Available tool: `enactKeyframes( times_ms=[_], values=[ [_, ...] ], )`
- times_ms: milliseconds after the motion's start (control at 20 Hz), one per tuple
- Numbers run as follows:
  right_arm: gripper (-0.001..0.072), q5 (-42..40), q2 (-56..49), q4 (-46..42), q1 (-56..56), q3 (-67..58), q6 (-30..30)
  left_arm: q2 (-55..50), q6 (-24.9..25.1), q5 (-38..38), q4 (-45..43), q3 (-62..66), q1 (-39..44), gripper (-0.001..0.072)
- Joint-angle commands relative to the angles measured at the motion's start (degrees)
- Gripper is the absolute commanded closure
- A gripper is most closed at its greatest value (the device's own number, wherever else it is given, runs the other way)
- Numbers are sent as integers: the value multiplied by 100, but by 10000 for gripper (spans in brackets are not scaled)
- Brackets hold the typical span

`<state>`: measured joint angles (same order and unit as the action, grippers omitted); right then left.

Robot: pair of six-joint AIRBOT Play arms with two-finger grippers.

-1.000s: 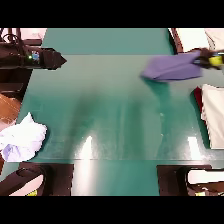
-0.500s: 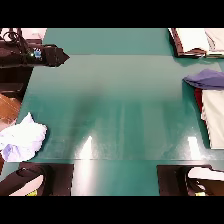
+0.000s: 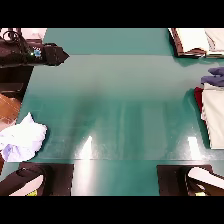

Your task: Fold the shirts.

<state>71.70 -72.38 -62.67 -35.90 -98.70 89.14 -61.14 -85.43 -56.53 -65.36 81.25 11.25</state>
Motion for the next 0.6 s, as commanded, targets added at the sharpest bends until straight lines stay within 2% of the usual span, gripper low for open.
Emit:
enactKeyframes(
  times_ms=[0,100,250,350,550],
  values=[
    [691,780,221,-59,-133,0,0,-4,42,-20,-9,-2,0,681],
    [691,1362,221,-208,-308,0,2,-4,44,-48,-13,-2,2,681],
    [691,1980,223,-1213,-498,17,157,-4,210,-153,-22,-2,2,681],
    [691,2063,361,-1558,-603,385,214,-4,243,-208,-20,-2,2,681],
    [690,1821,835,-1561,-957,1746,184,-4,339,-267,-22,-2,2,681]
  ],
)
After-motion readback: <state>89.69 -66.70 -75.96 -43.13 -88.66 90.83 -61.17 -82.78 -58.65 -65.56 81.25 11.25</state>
